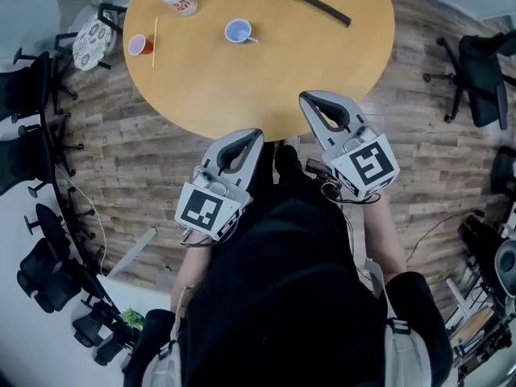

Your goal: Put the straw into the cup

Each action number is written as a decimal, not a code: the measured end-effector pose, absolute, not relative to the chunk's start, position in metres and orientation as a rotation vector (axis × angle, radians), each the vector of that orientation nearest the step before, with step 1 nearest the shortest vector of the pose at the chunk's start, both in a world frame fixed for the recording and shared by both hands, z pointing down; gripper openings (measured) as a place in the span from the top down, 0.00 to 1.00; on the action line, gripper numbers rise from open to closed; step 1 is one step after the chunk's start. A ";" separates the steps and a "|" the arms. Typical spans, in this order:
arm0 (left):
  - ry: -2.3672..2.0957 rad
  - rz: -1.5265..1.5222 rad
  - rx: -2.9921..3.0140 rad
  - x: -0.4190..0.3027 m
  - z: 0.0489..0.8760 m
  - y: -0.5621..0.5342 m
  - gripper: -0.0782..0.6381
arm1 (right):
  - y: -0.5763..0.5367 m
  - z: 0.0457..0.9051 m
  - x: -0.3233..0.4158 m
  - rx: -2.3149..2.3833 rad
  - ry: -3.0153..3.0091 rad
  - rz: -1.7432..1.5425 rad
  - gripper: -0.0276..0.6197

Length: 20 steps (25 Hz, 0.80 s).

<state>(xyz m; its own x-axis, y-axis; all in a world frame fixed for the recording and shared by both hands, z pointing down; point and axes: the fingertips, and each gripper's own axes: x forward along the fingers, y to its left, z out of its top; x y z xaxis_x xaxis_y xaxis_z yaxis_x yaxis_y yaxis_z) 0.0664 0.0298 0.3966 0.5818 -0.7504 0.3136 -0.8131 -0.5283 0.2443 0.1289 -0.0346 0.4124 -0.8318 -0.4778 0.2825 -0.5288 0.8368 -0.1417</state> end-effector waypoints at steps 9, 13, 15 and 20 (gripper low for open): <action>-1.299 0.091 2.436 0.075 0.376 0.023 0.88 | -0.014 0.371 0.130 0.629 -2.917 0.225 0.93; -1.304 0.064 2.468 0.075 0.366 0.025 0.88 | -0.005 0.348 0.125 0.637 -2.971 0.221 0.93; -1.307 0.053 2.481 0.074 0.361 0.026 0.88 | 0.002 0.339 0.122 0.620 -2.990 0.227 0.93; -1.312 0.041 2.487 0.071 0.358 0.029 0.88 | 0.015 0.334 0.126 0.568 -2.998 0.254 0.93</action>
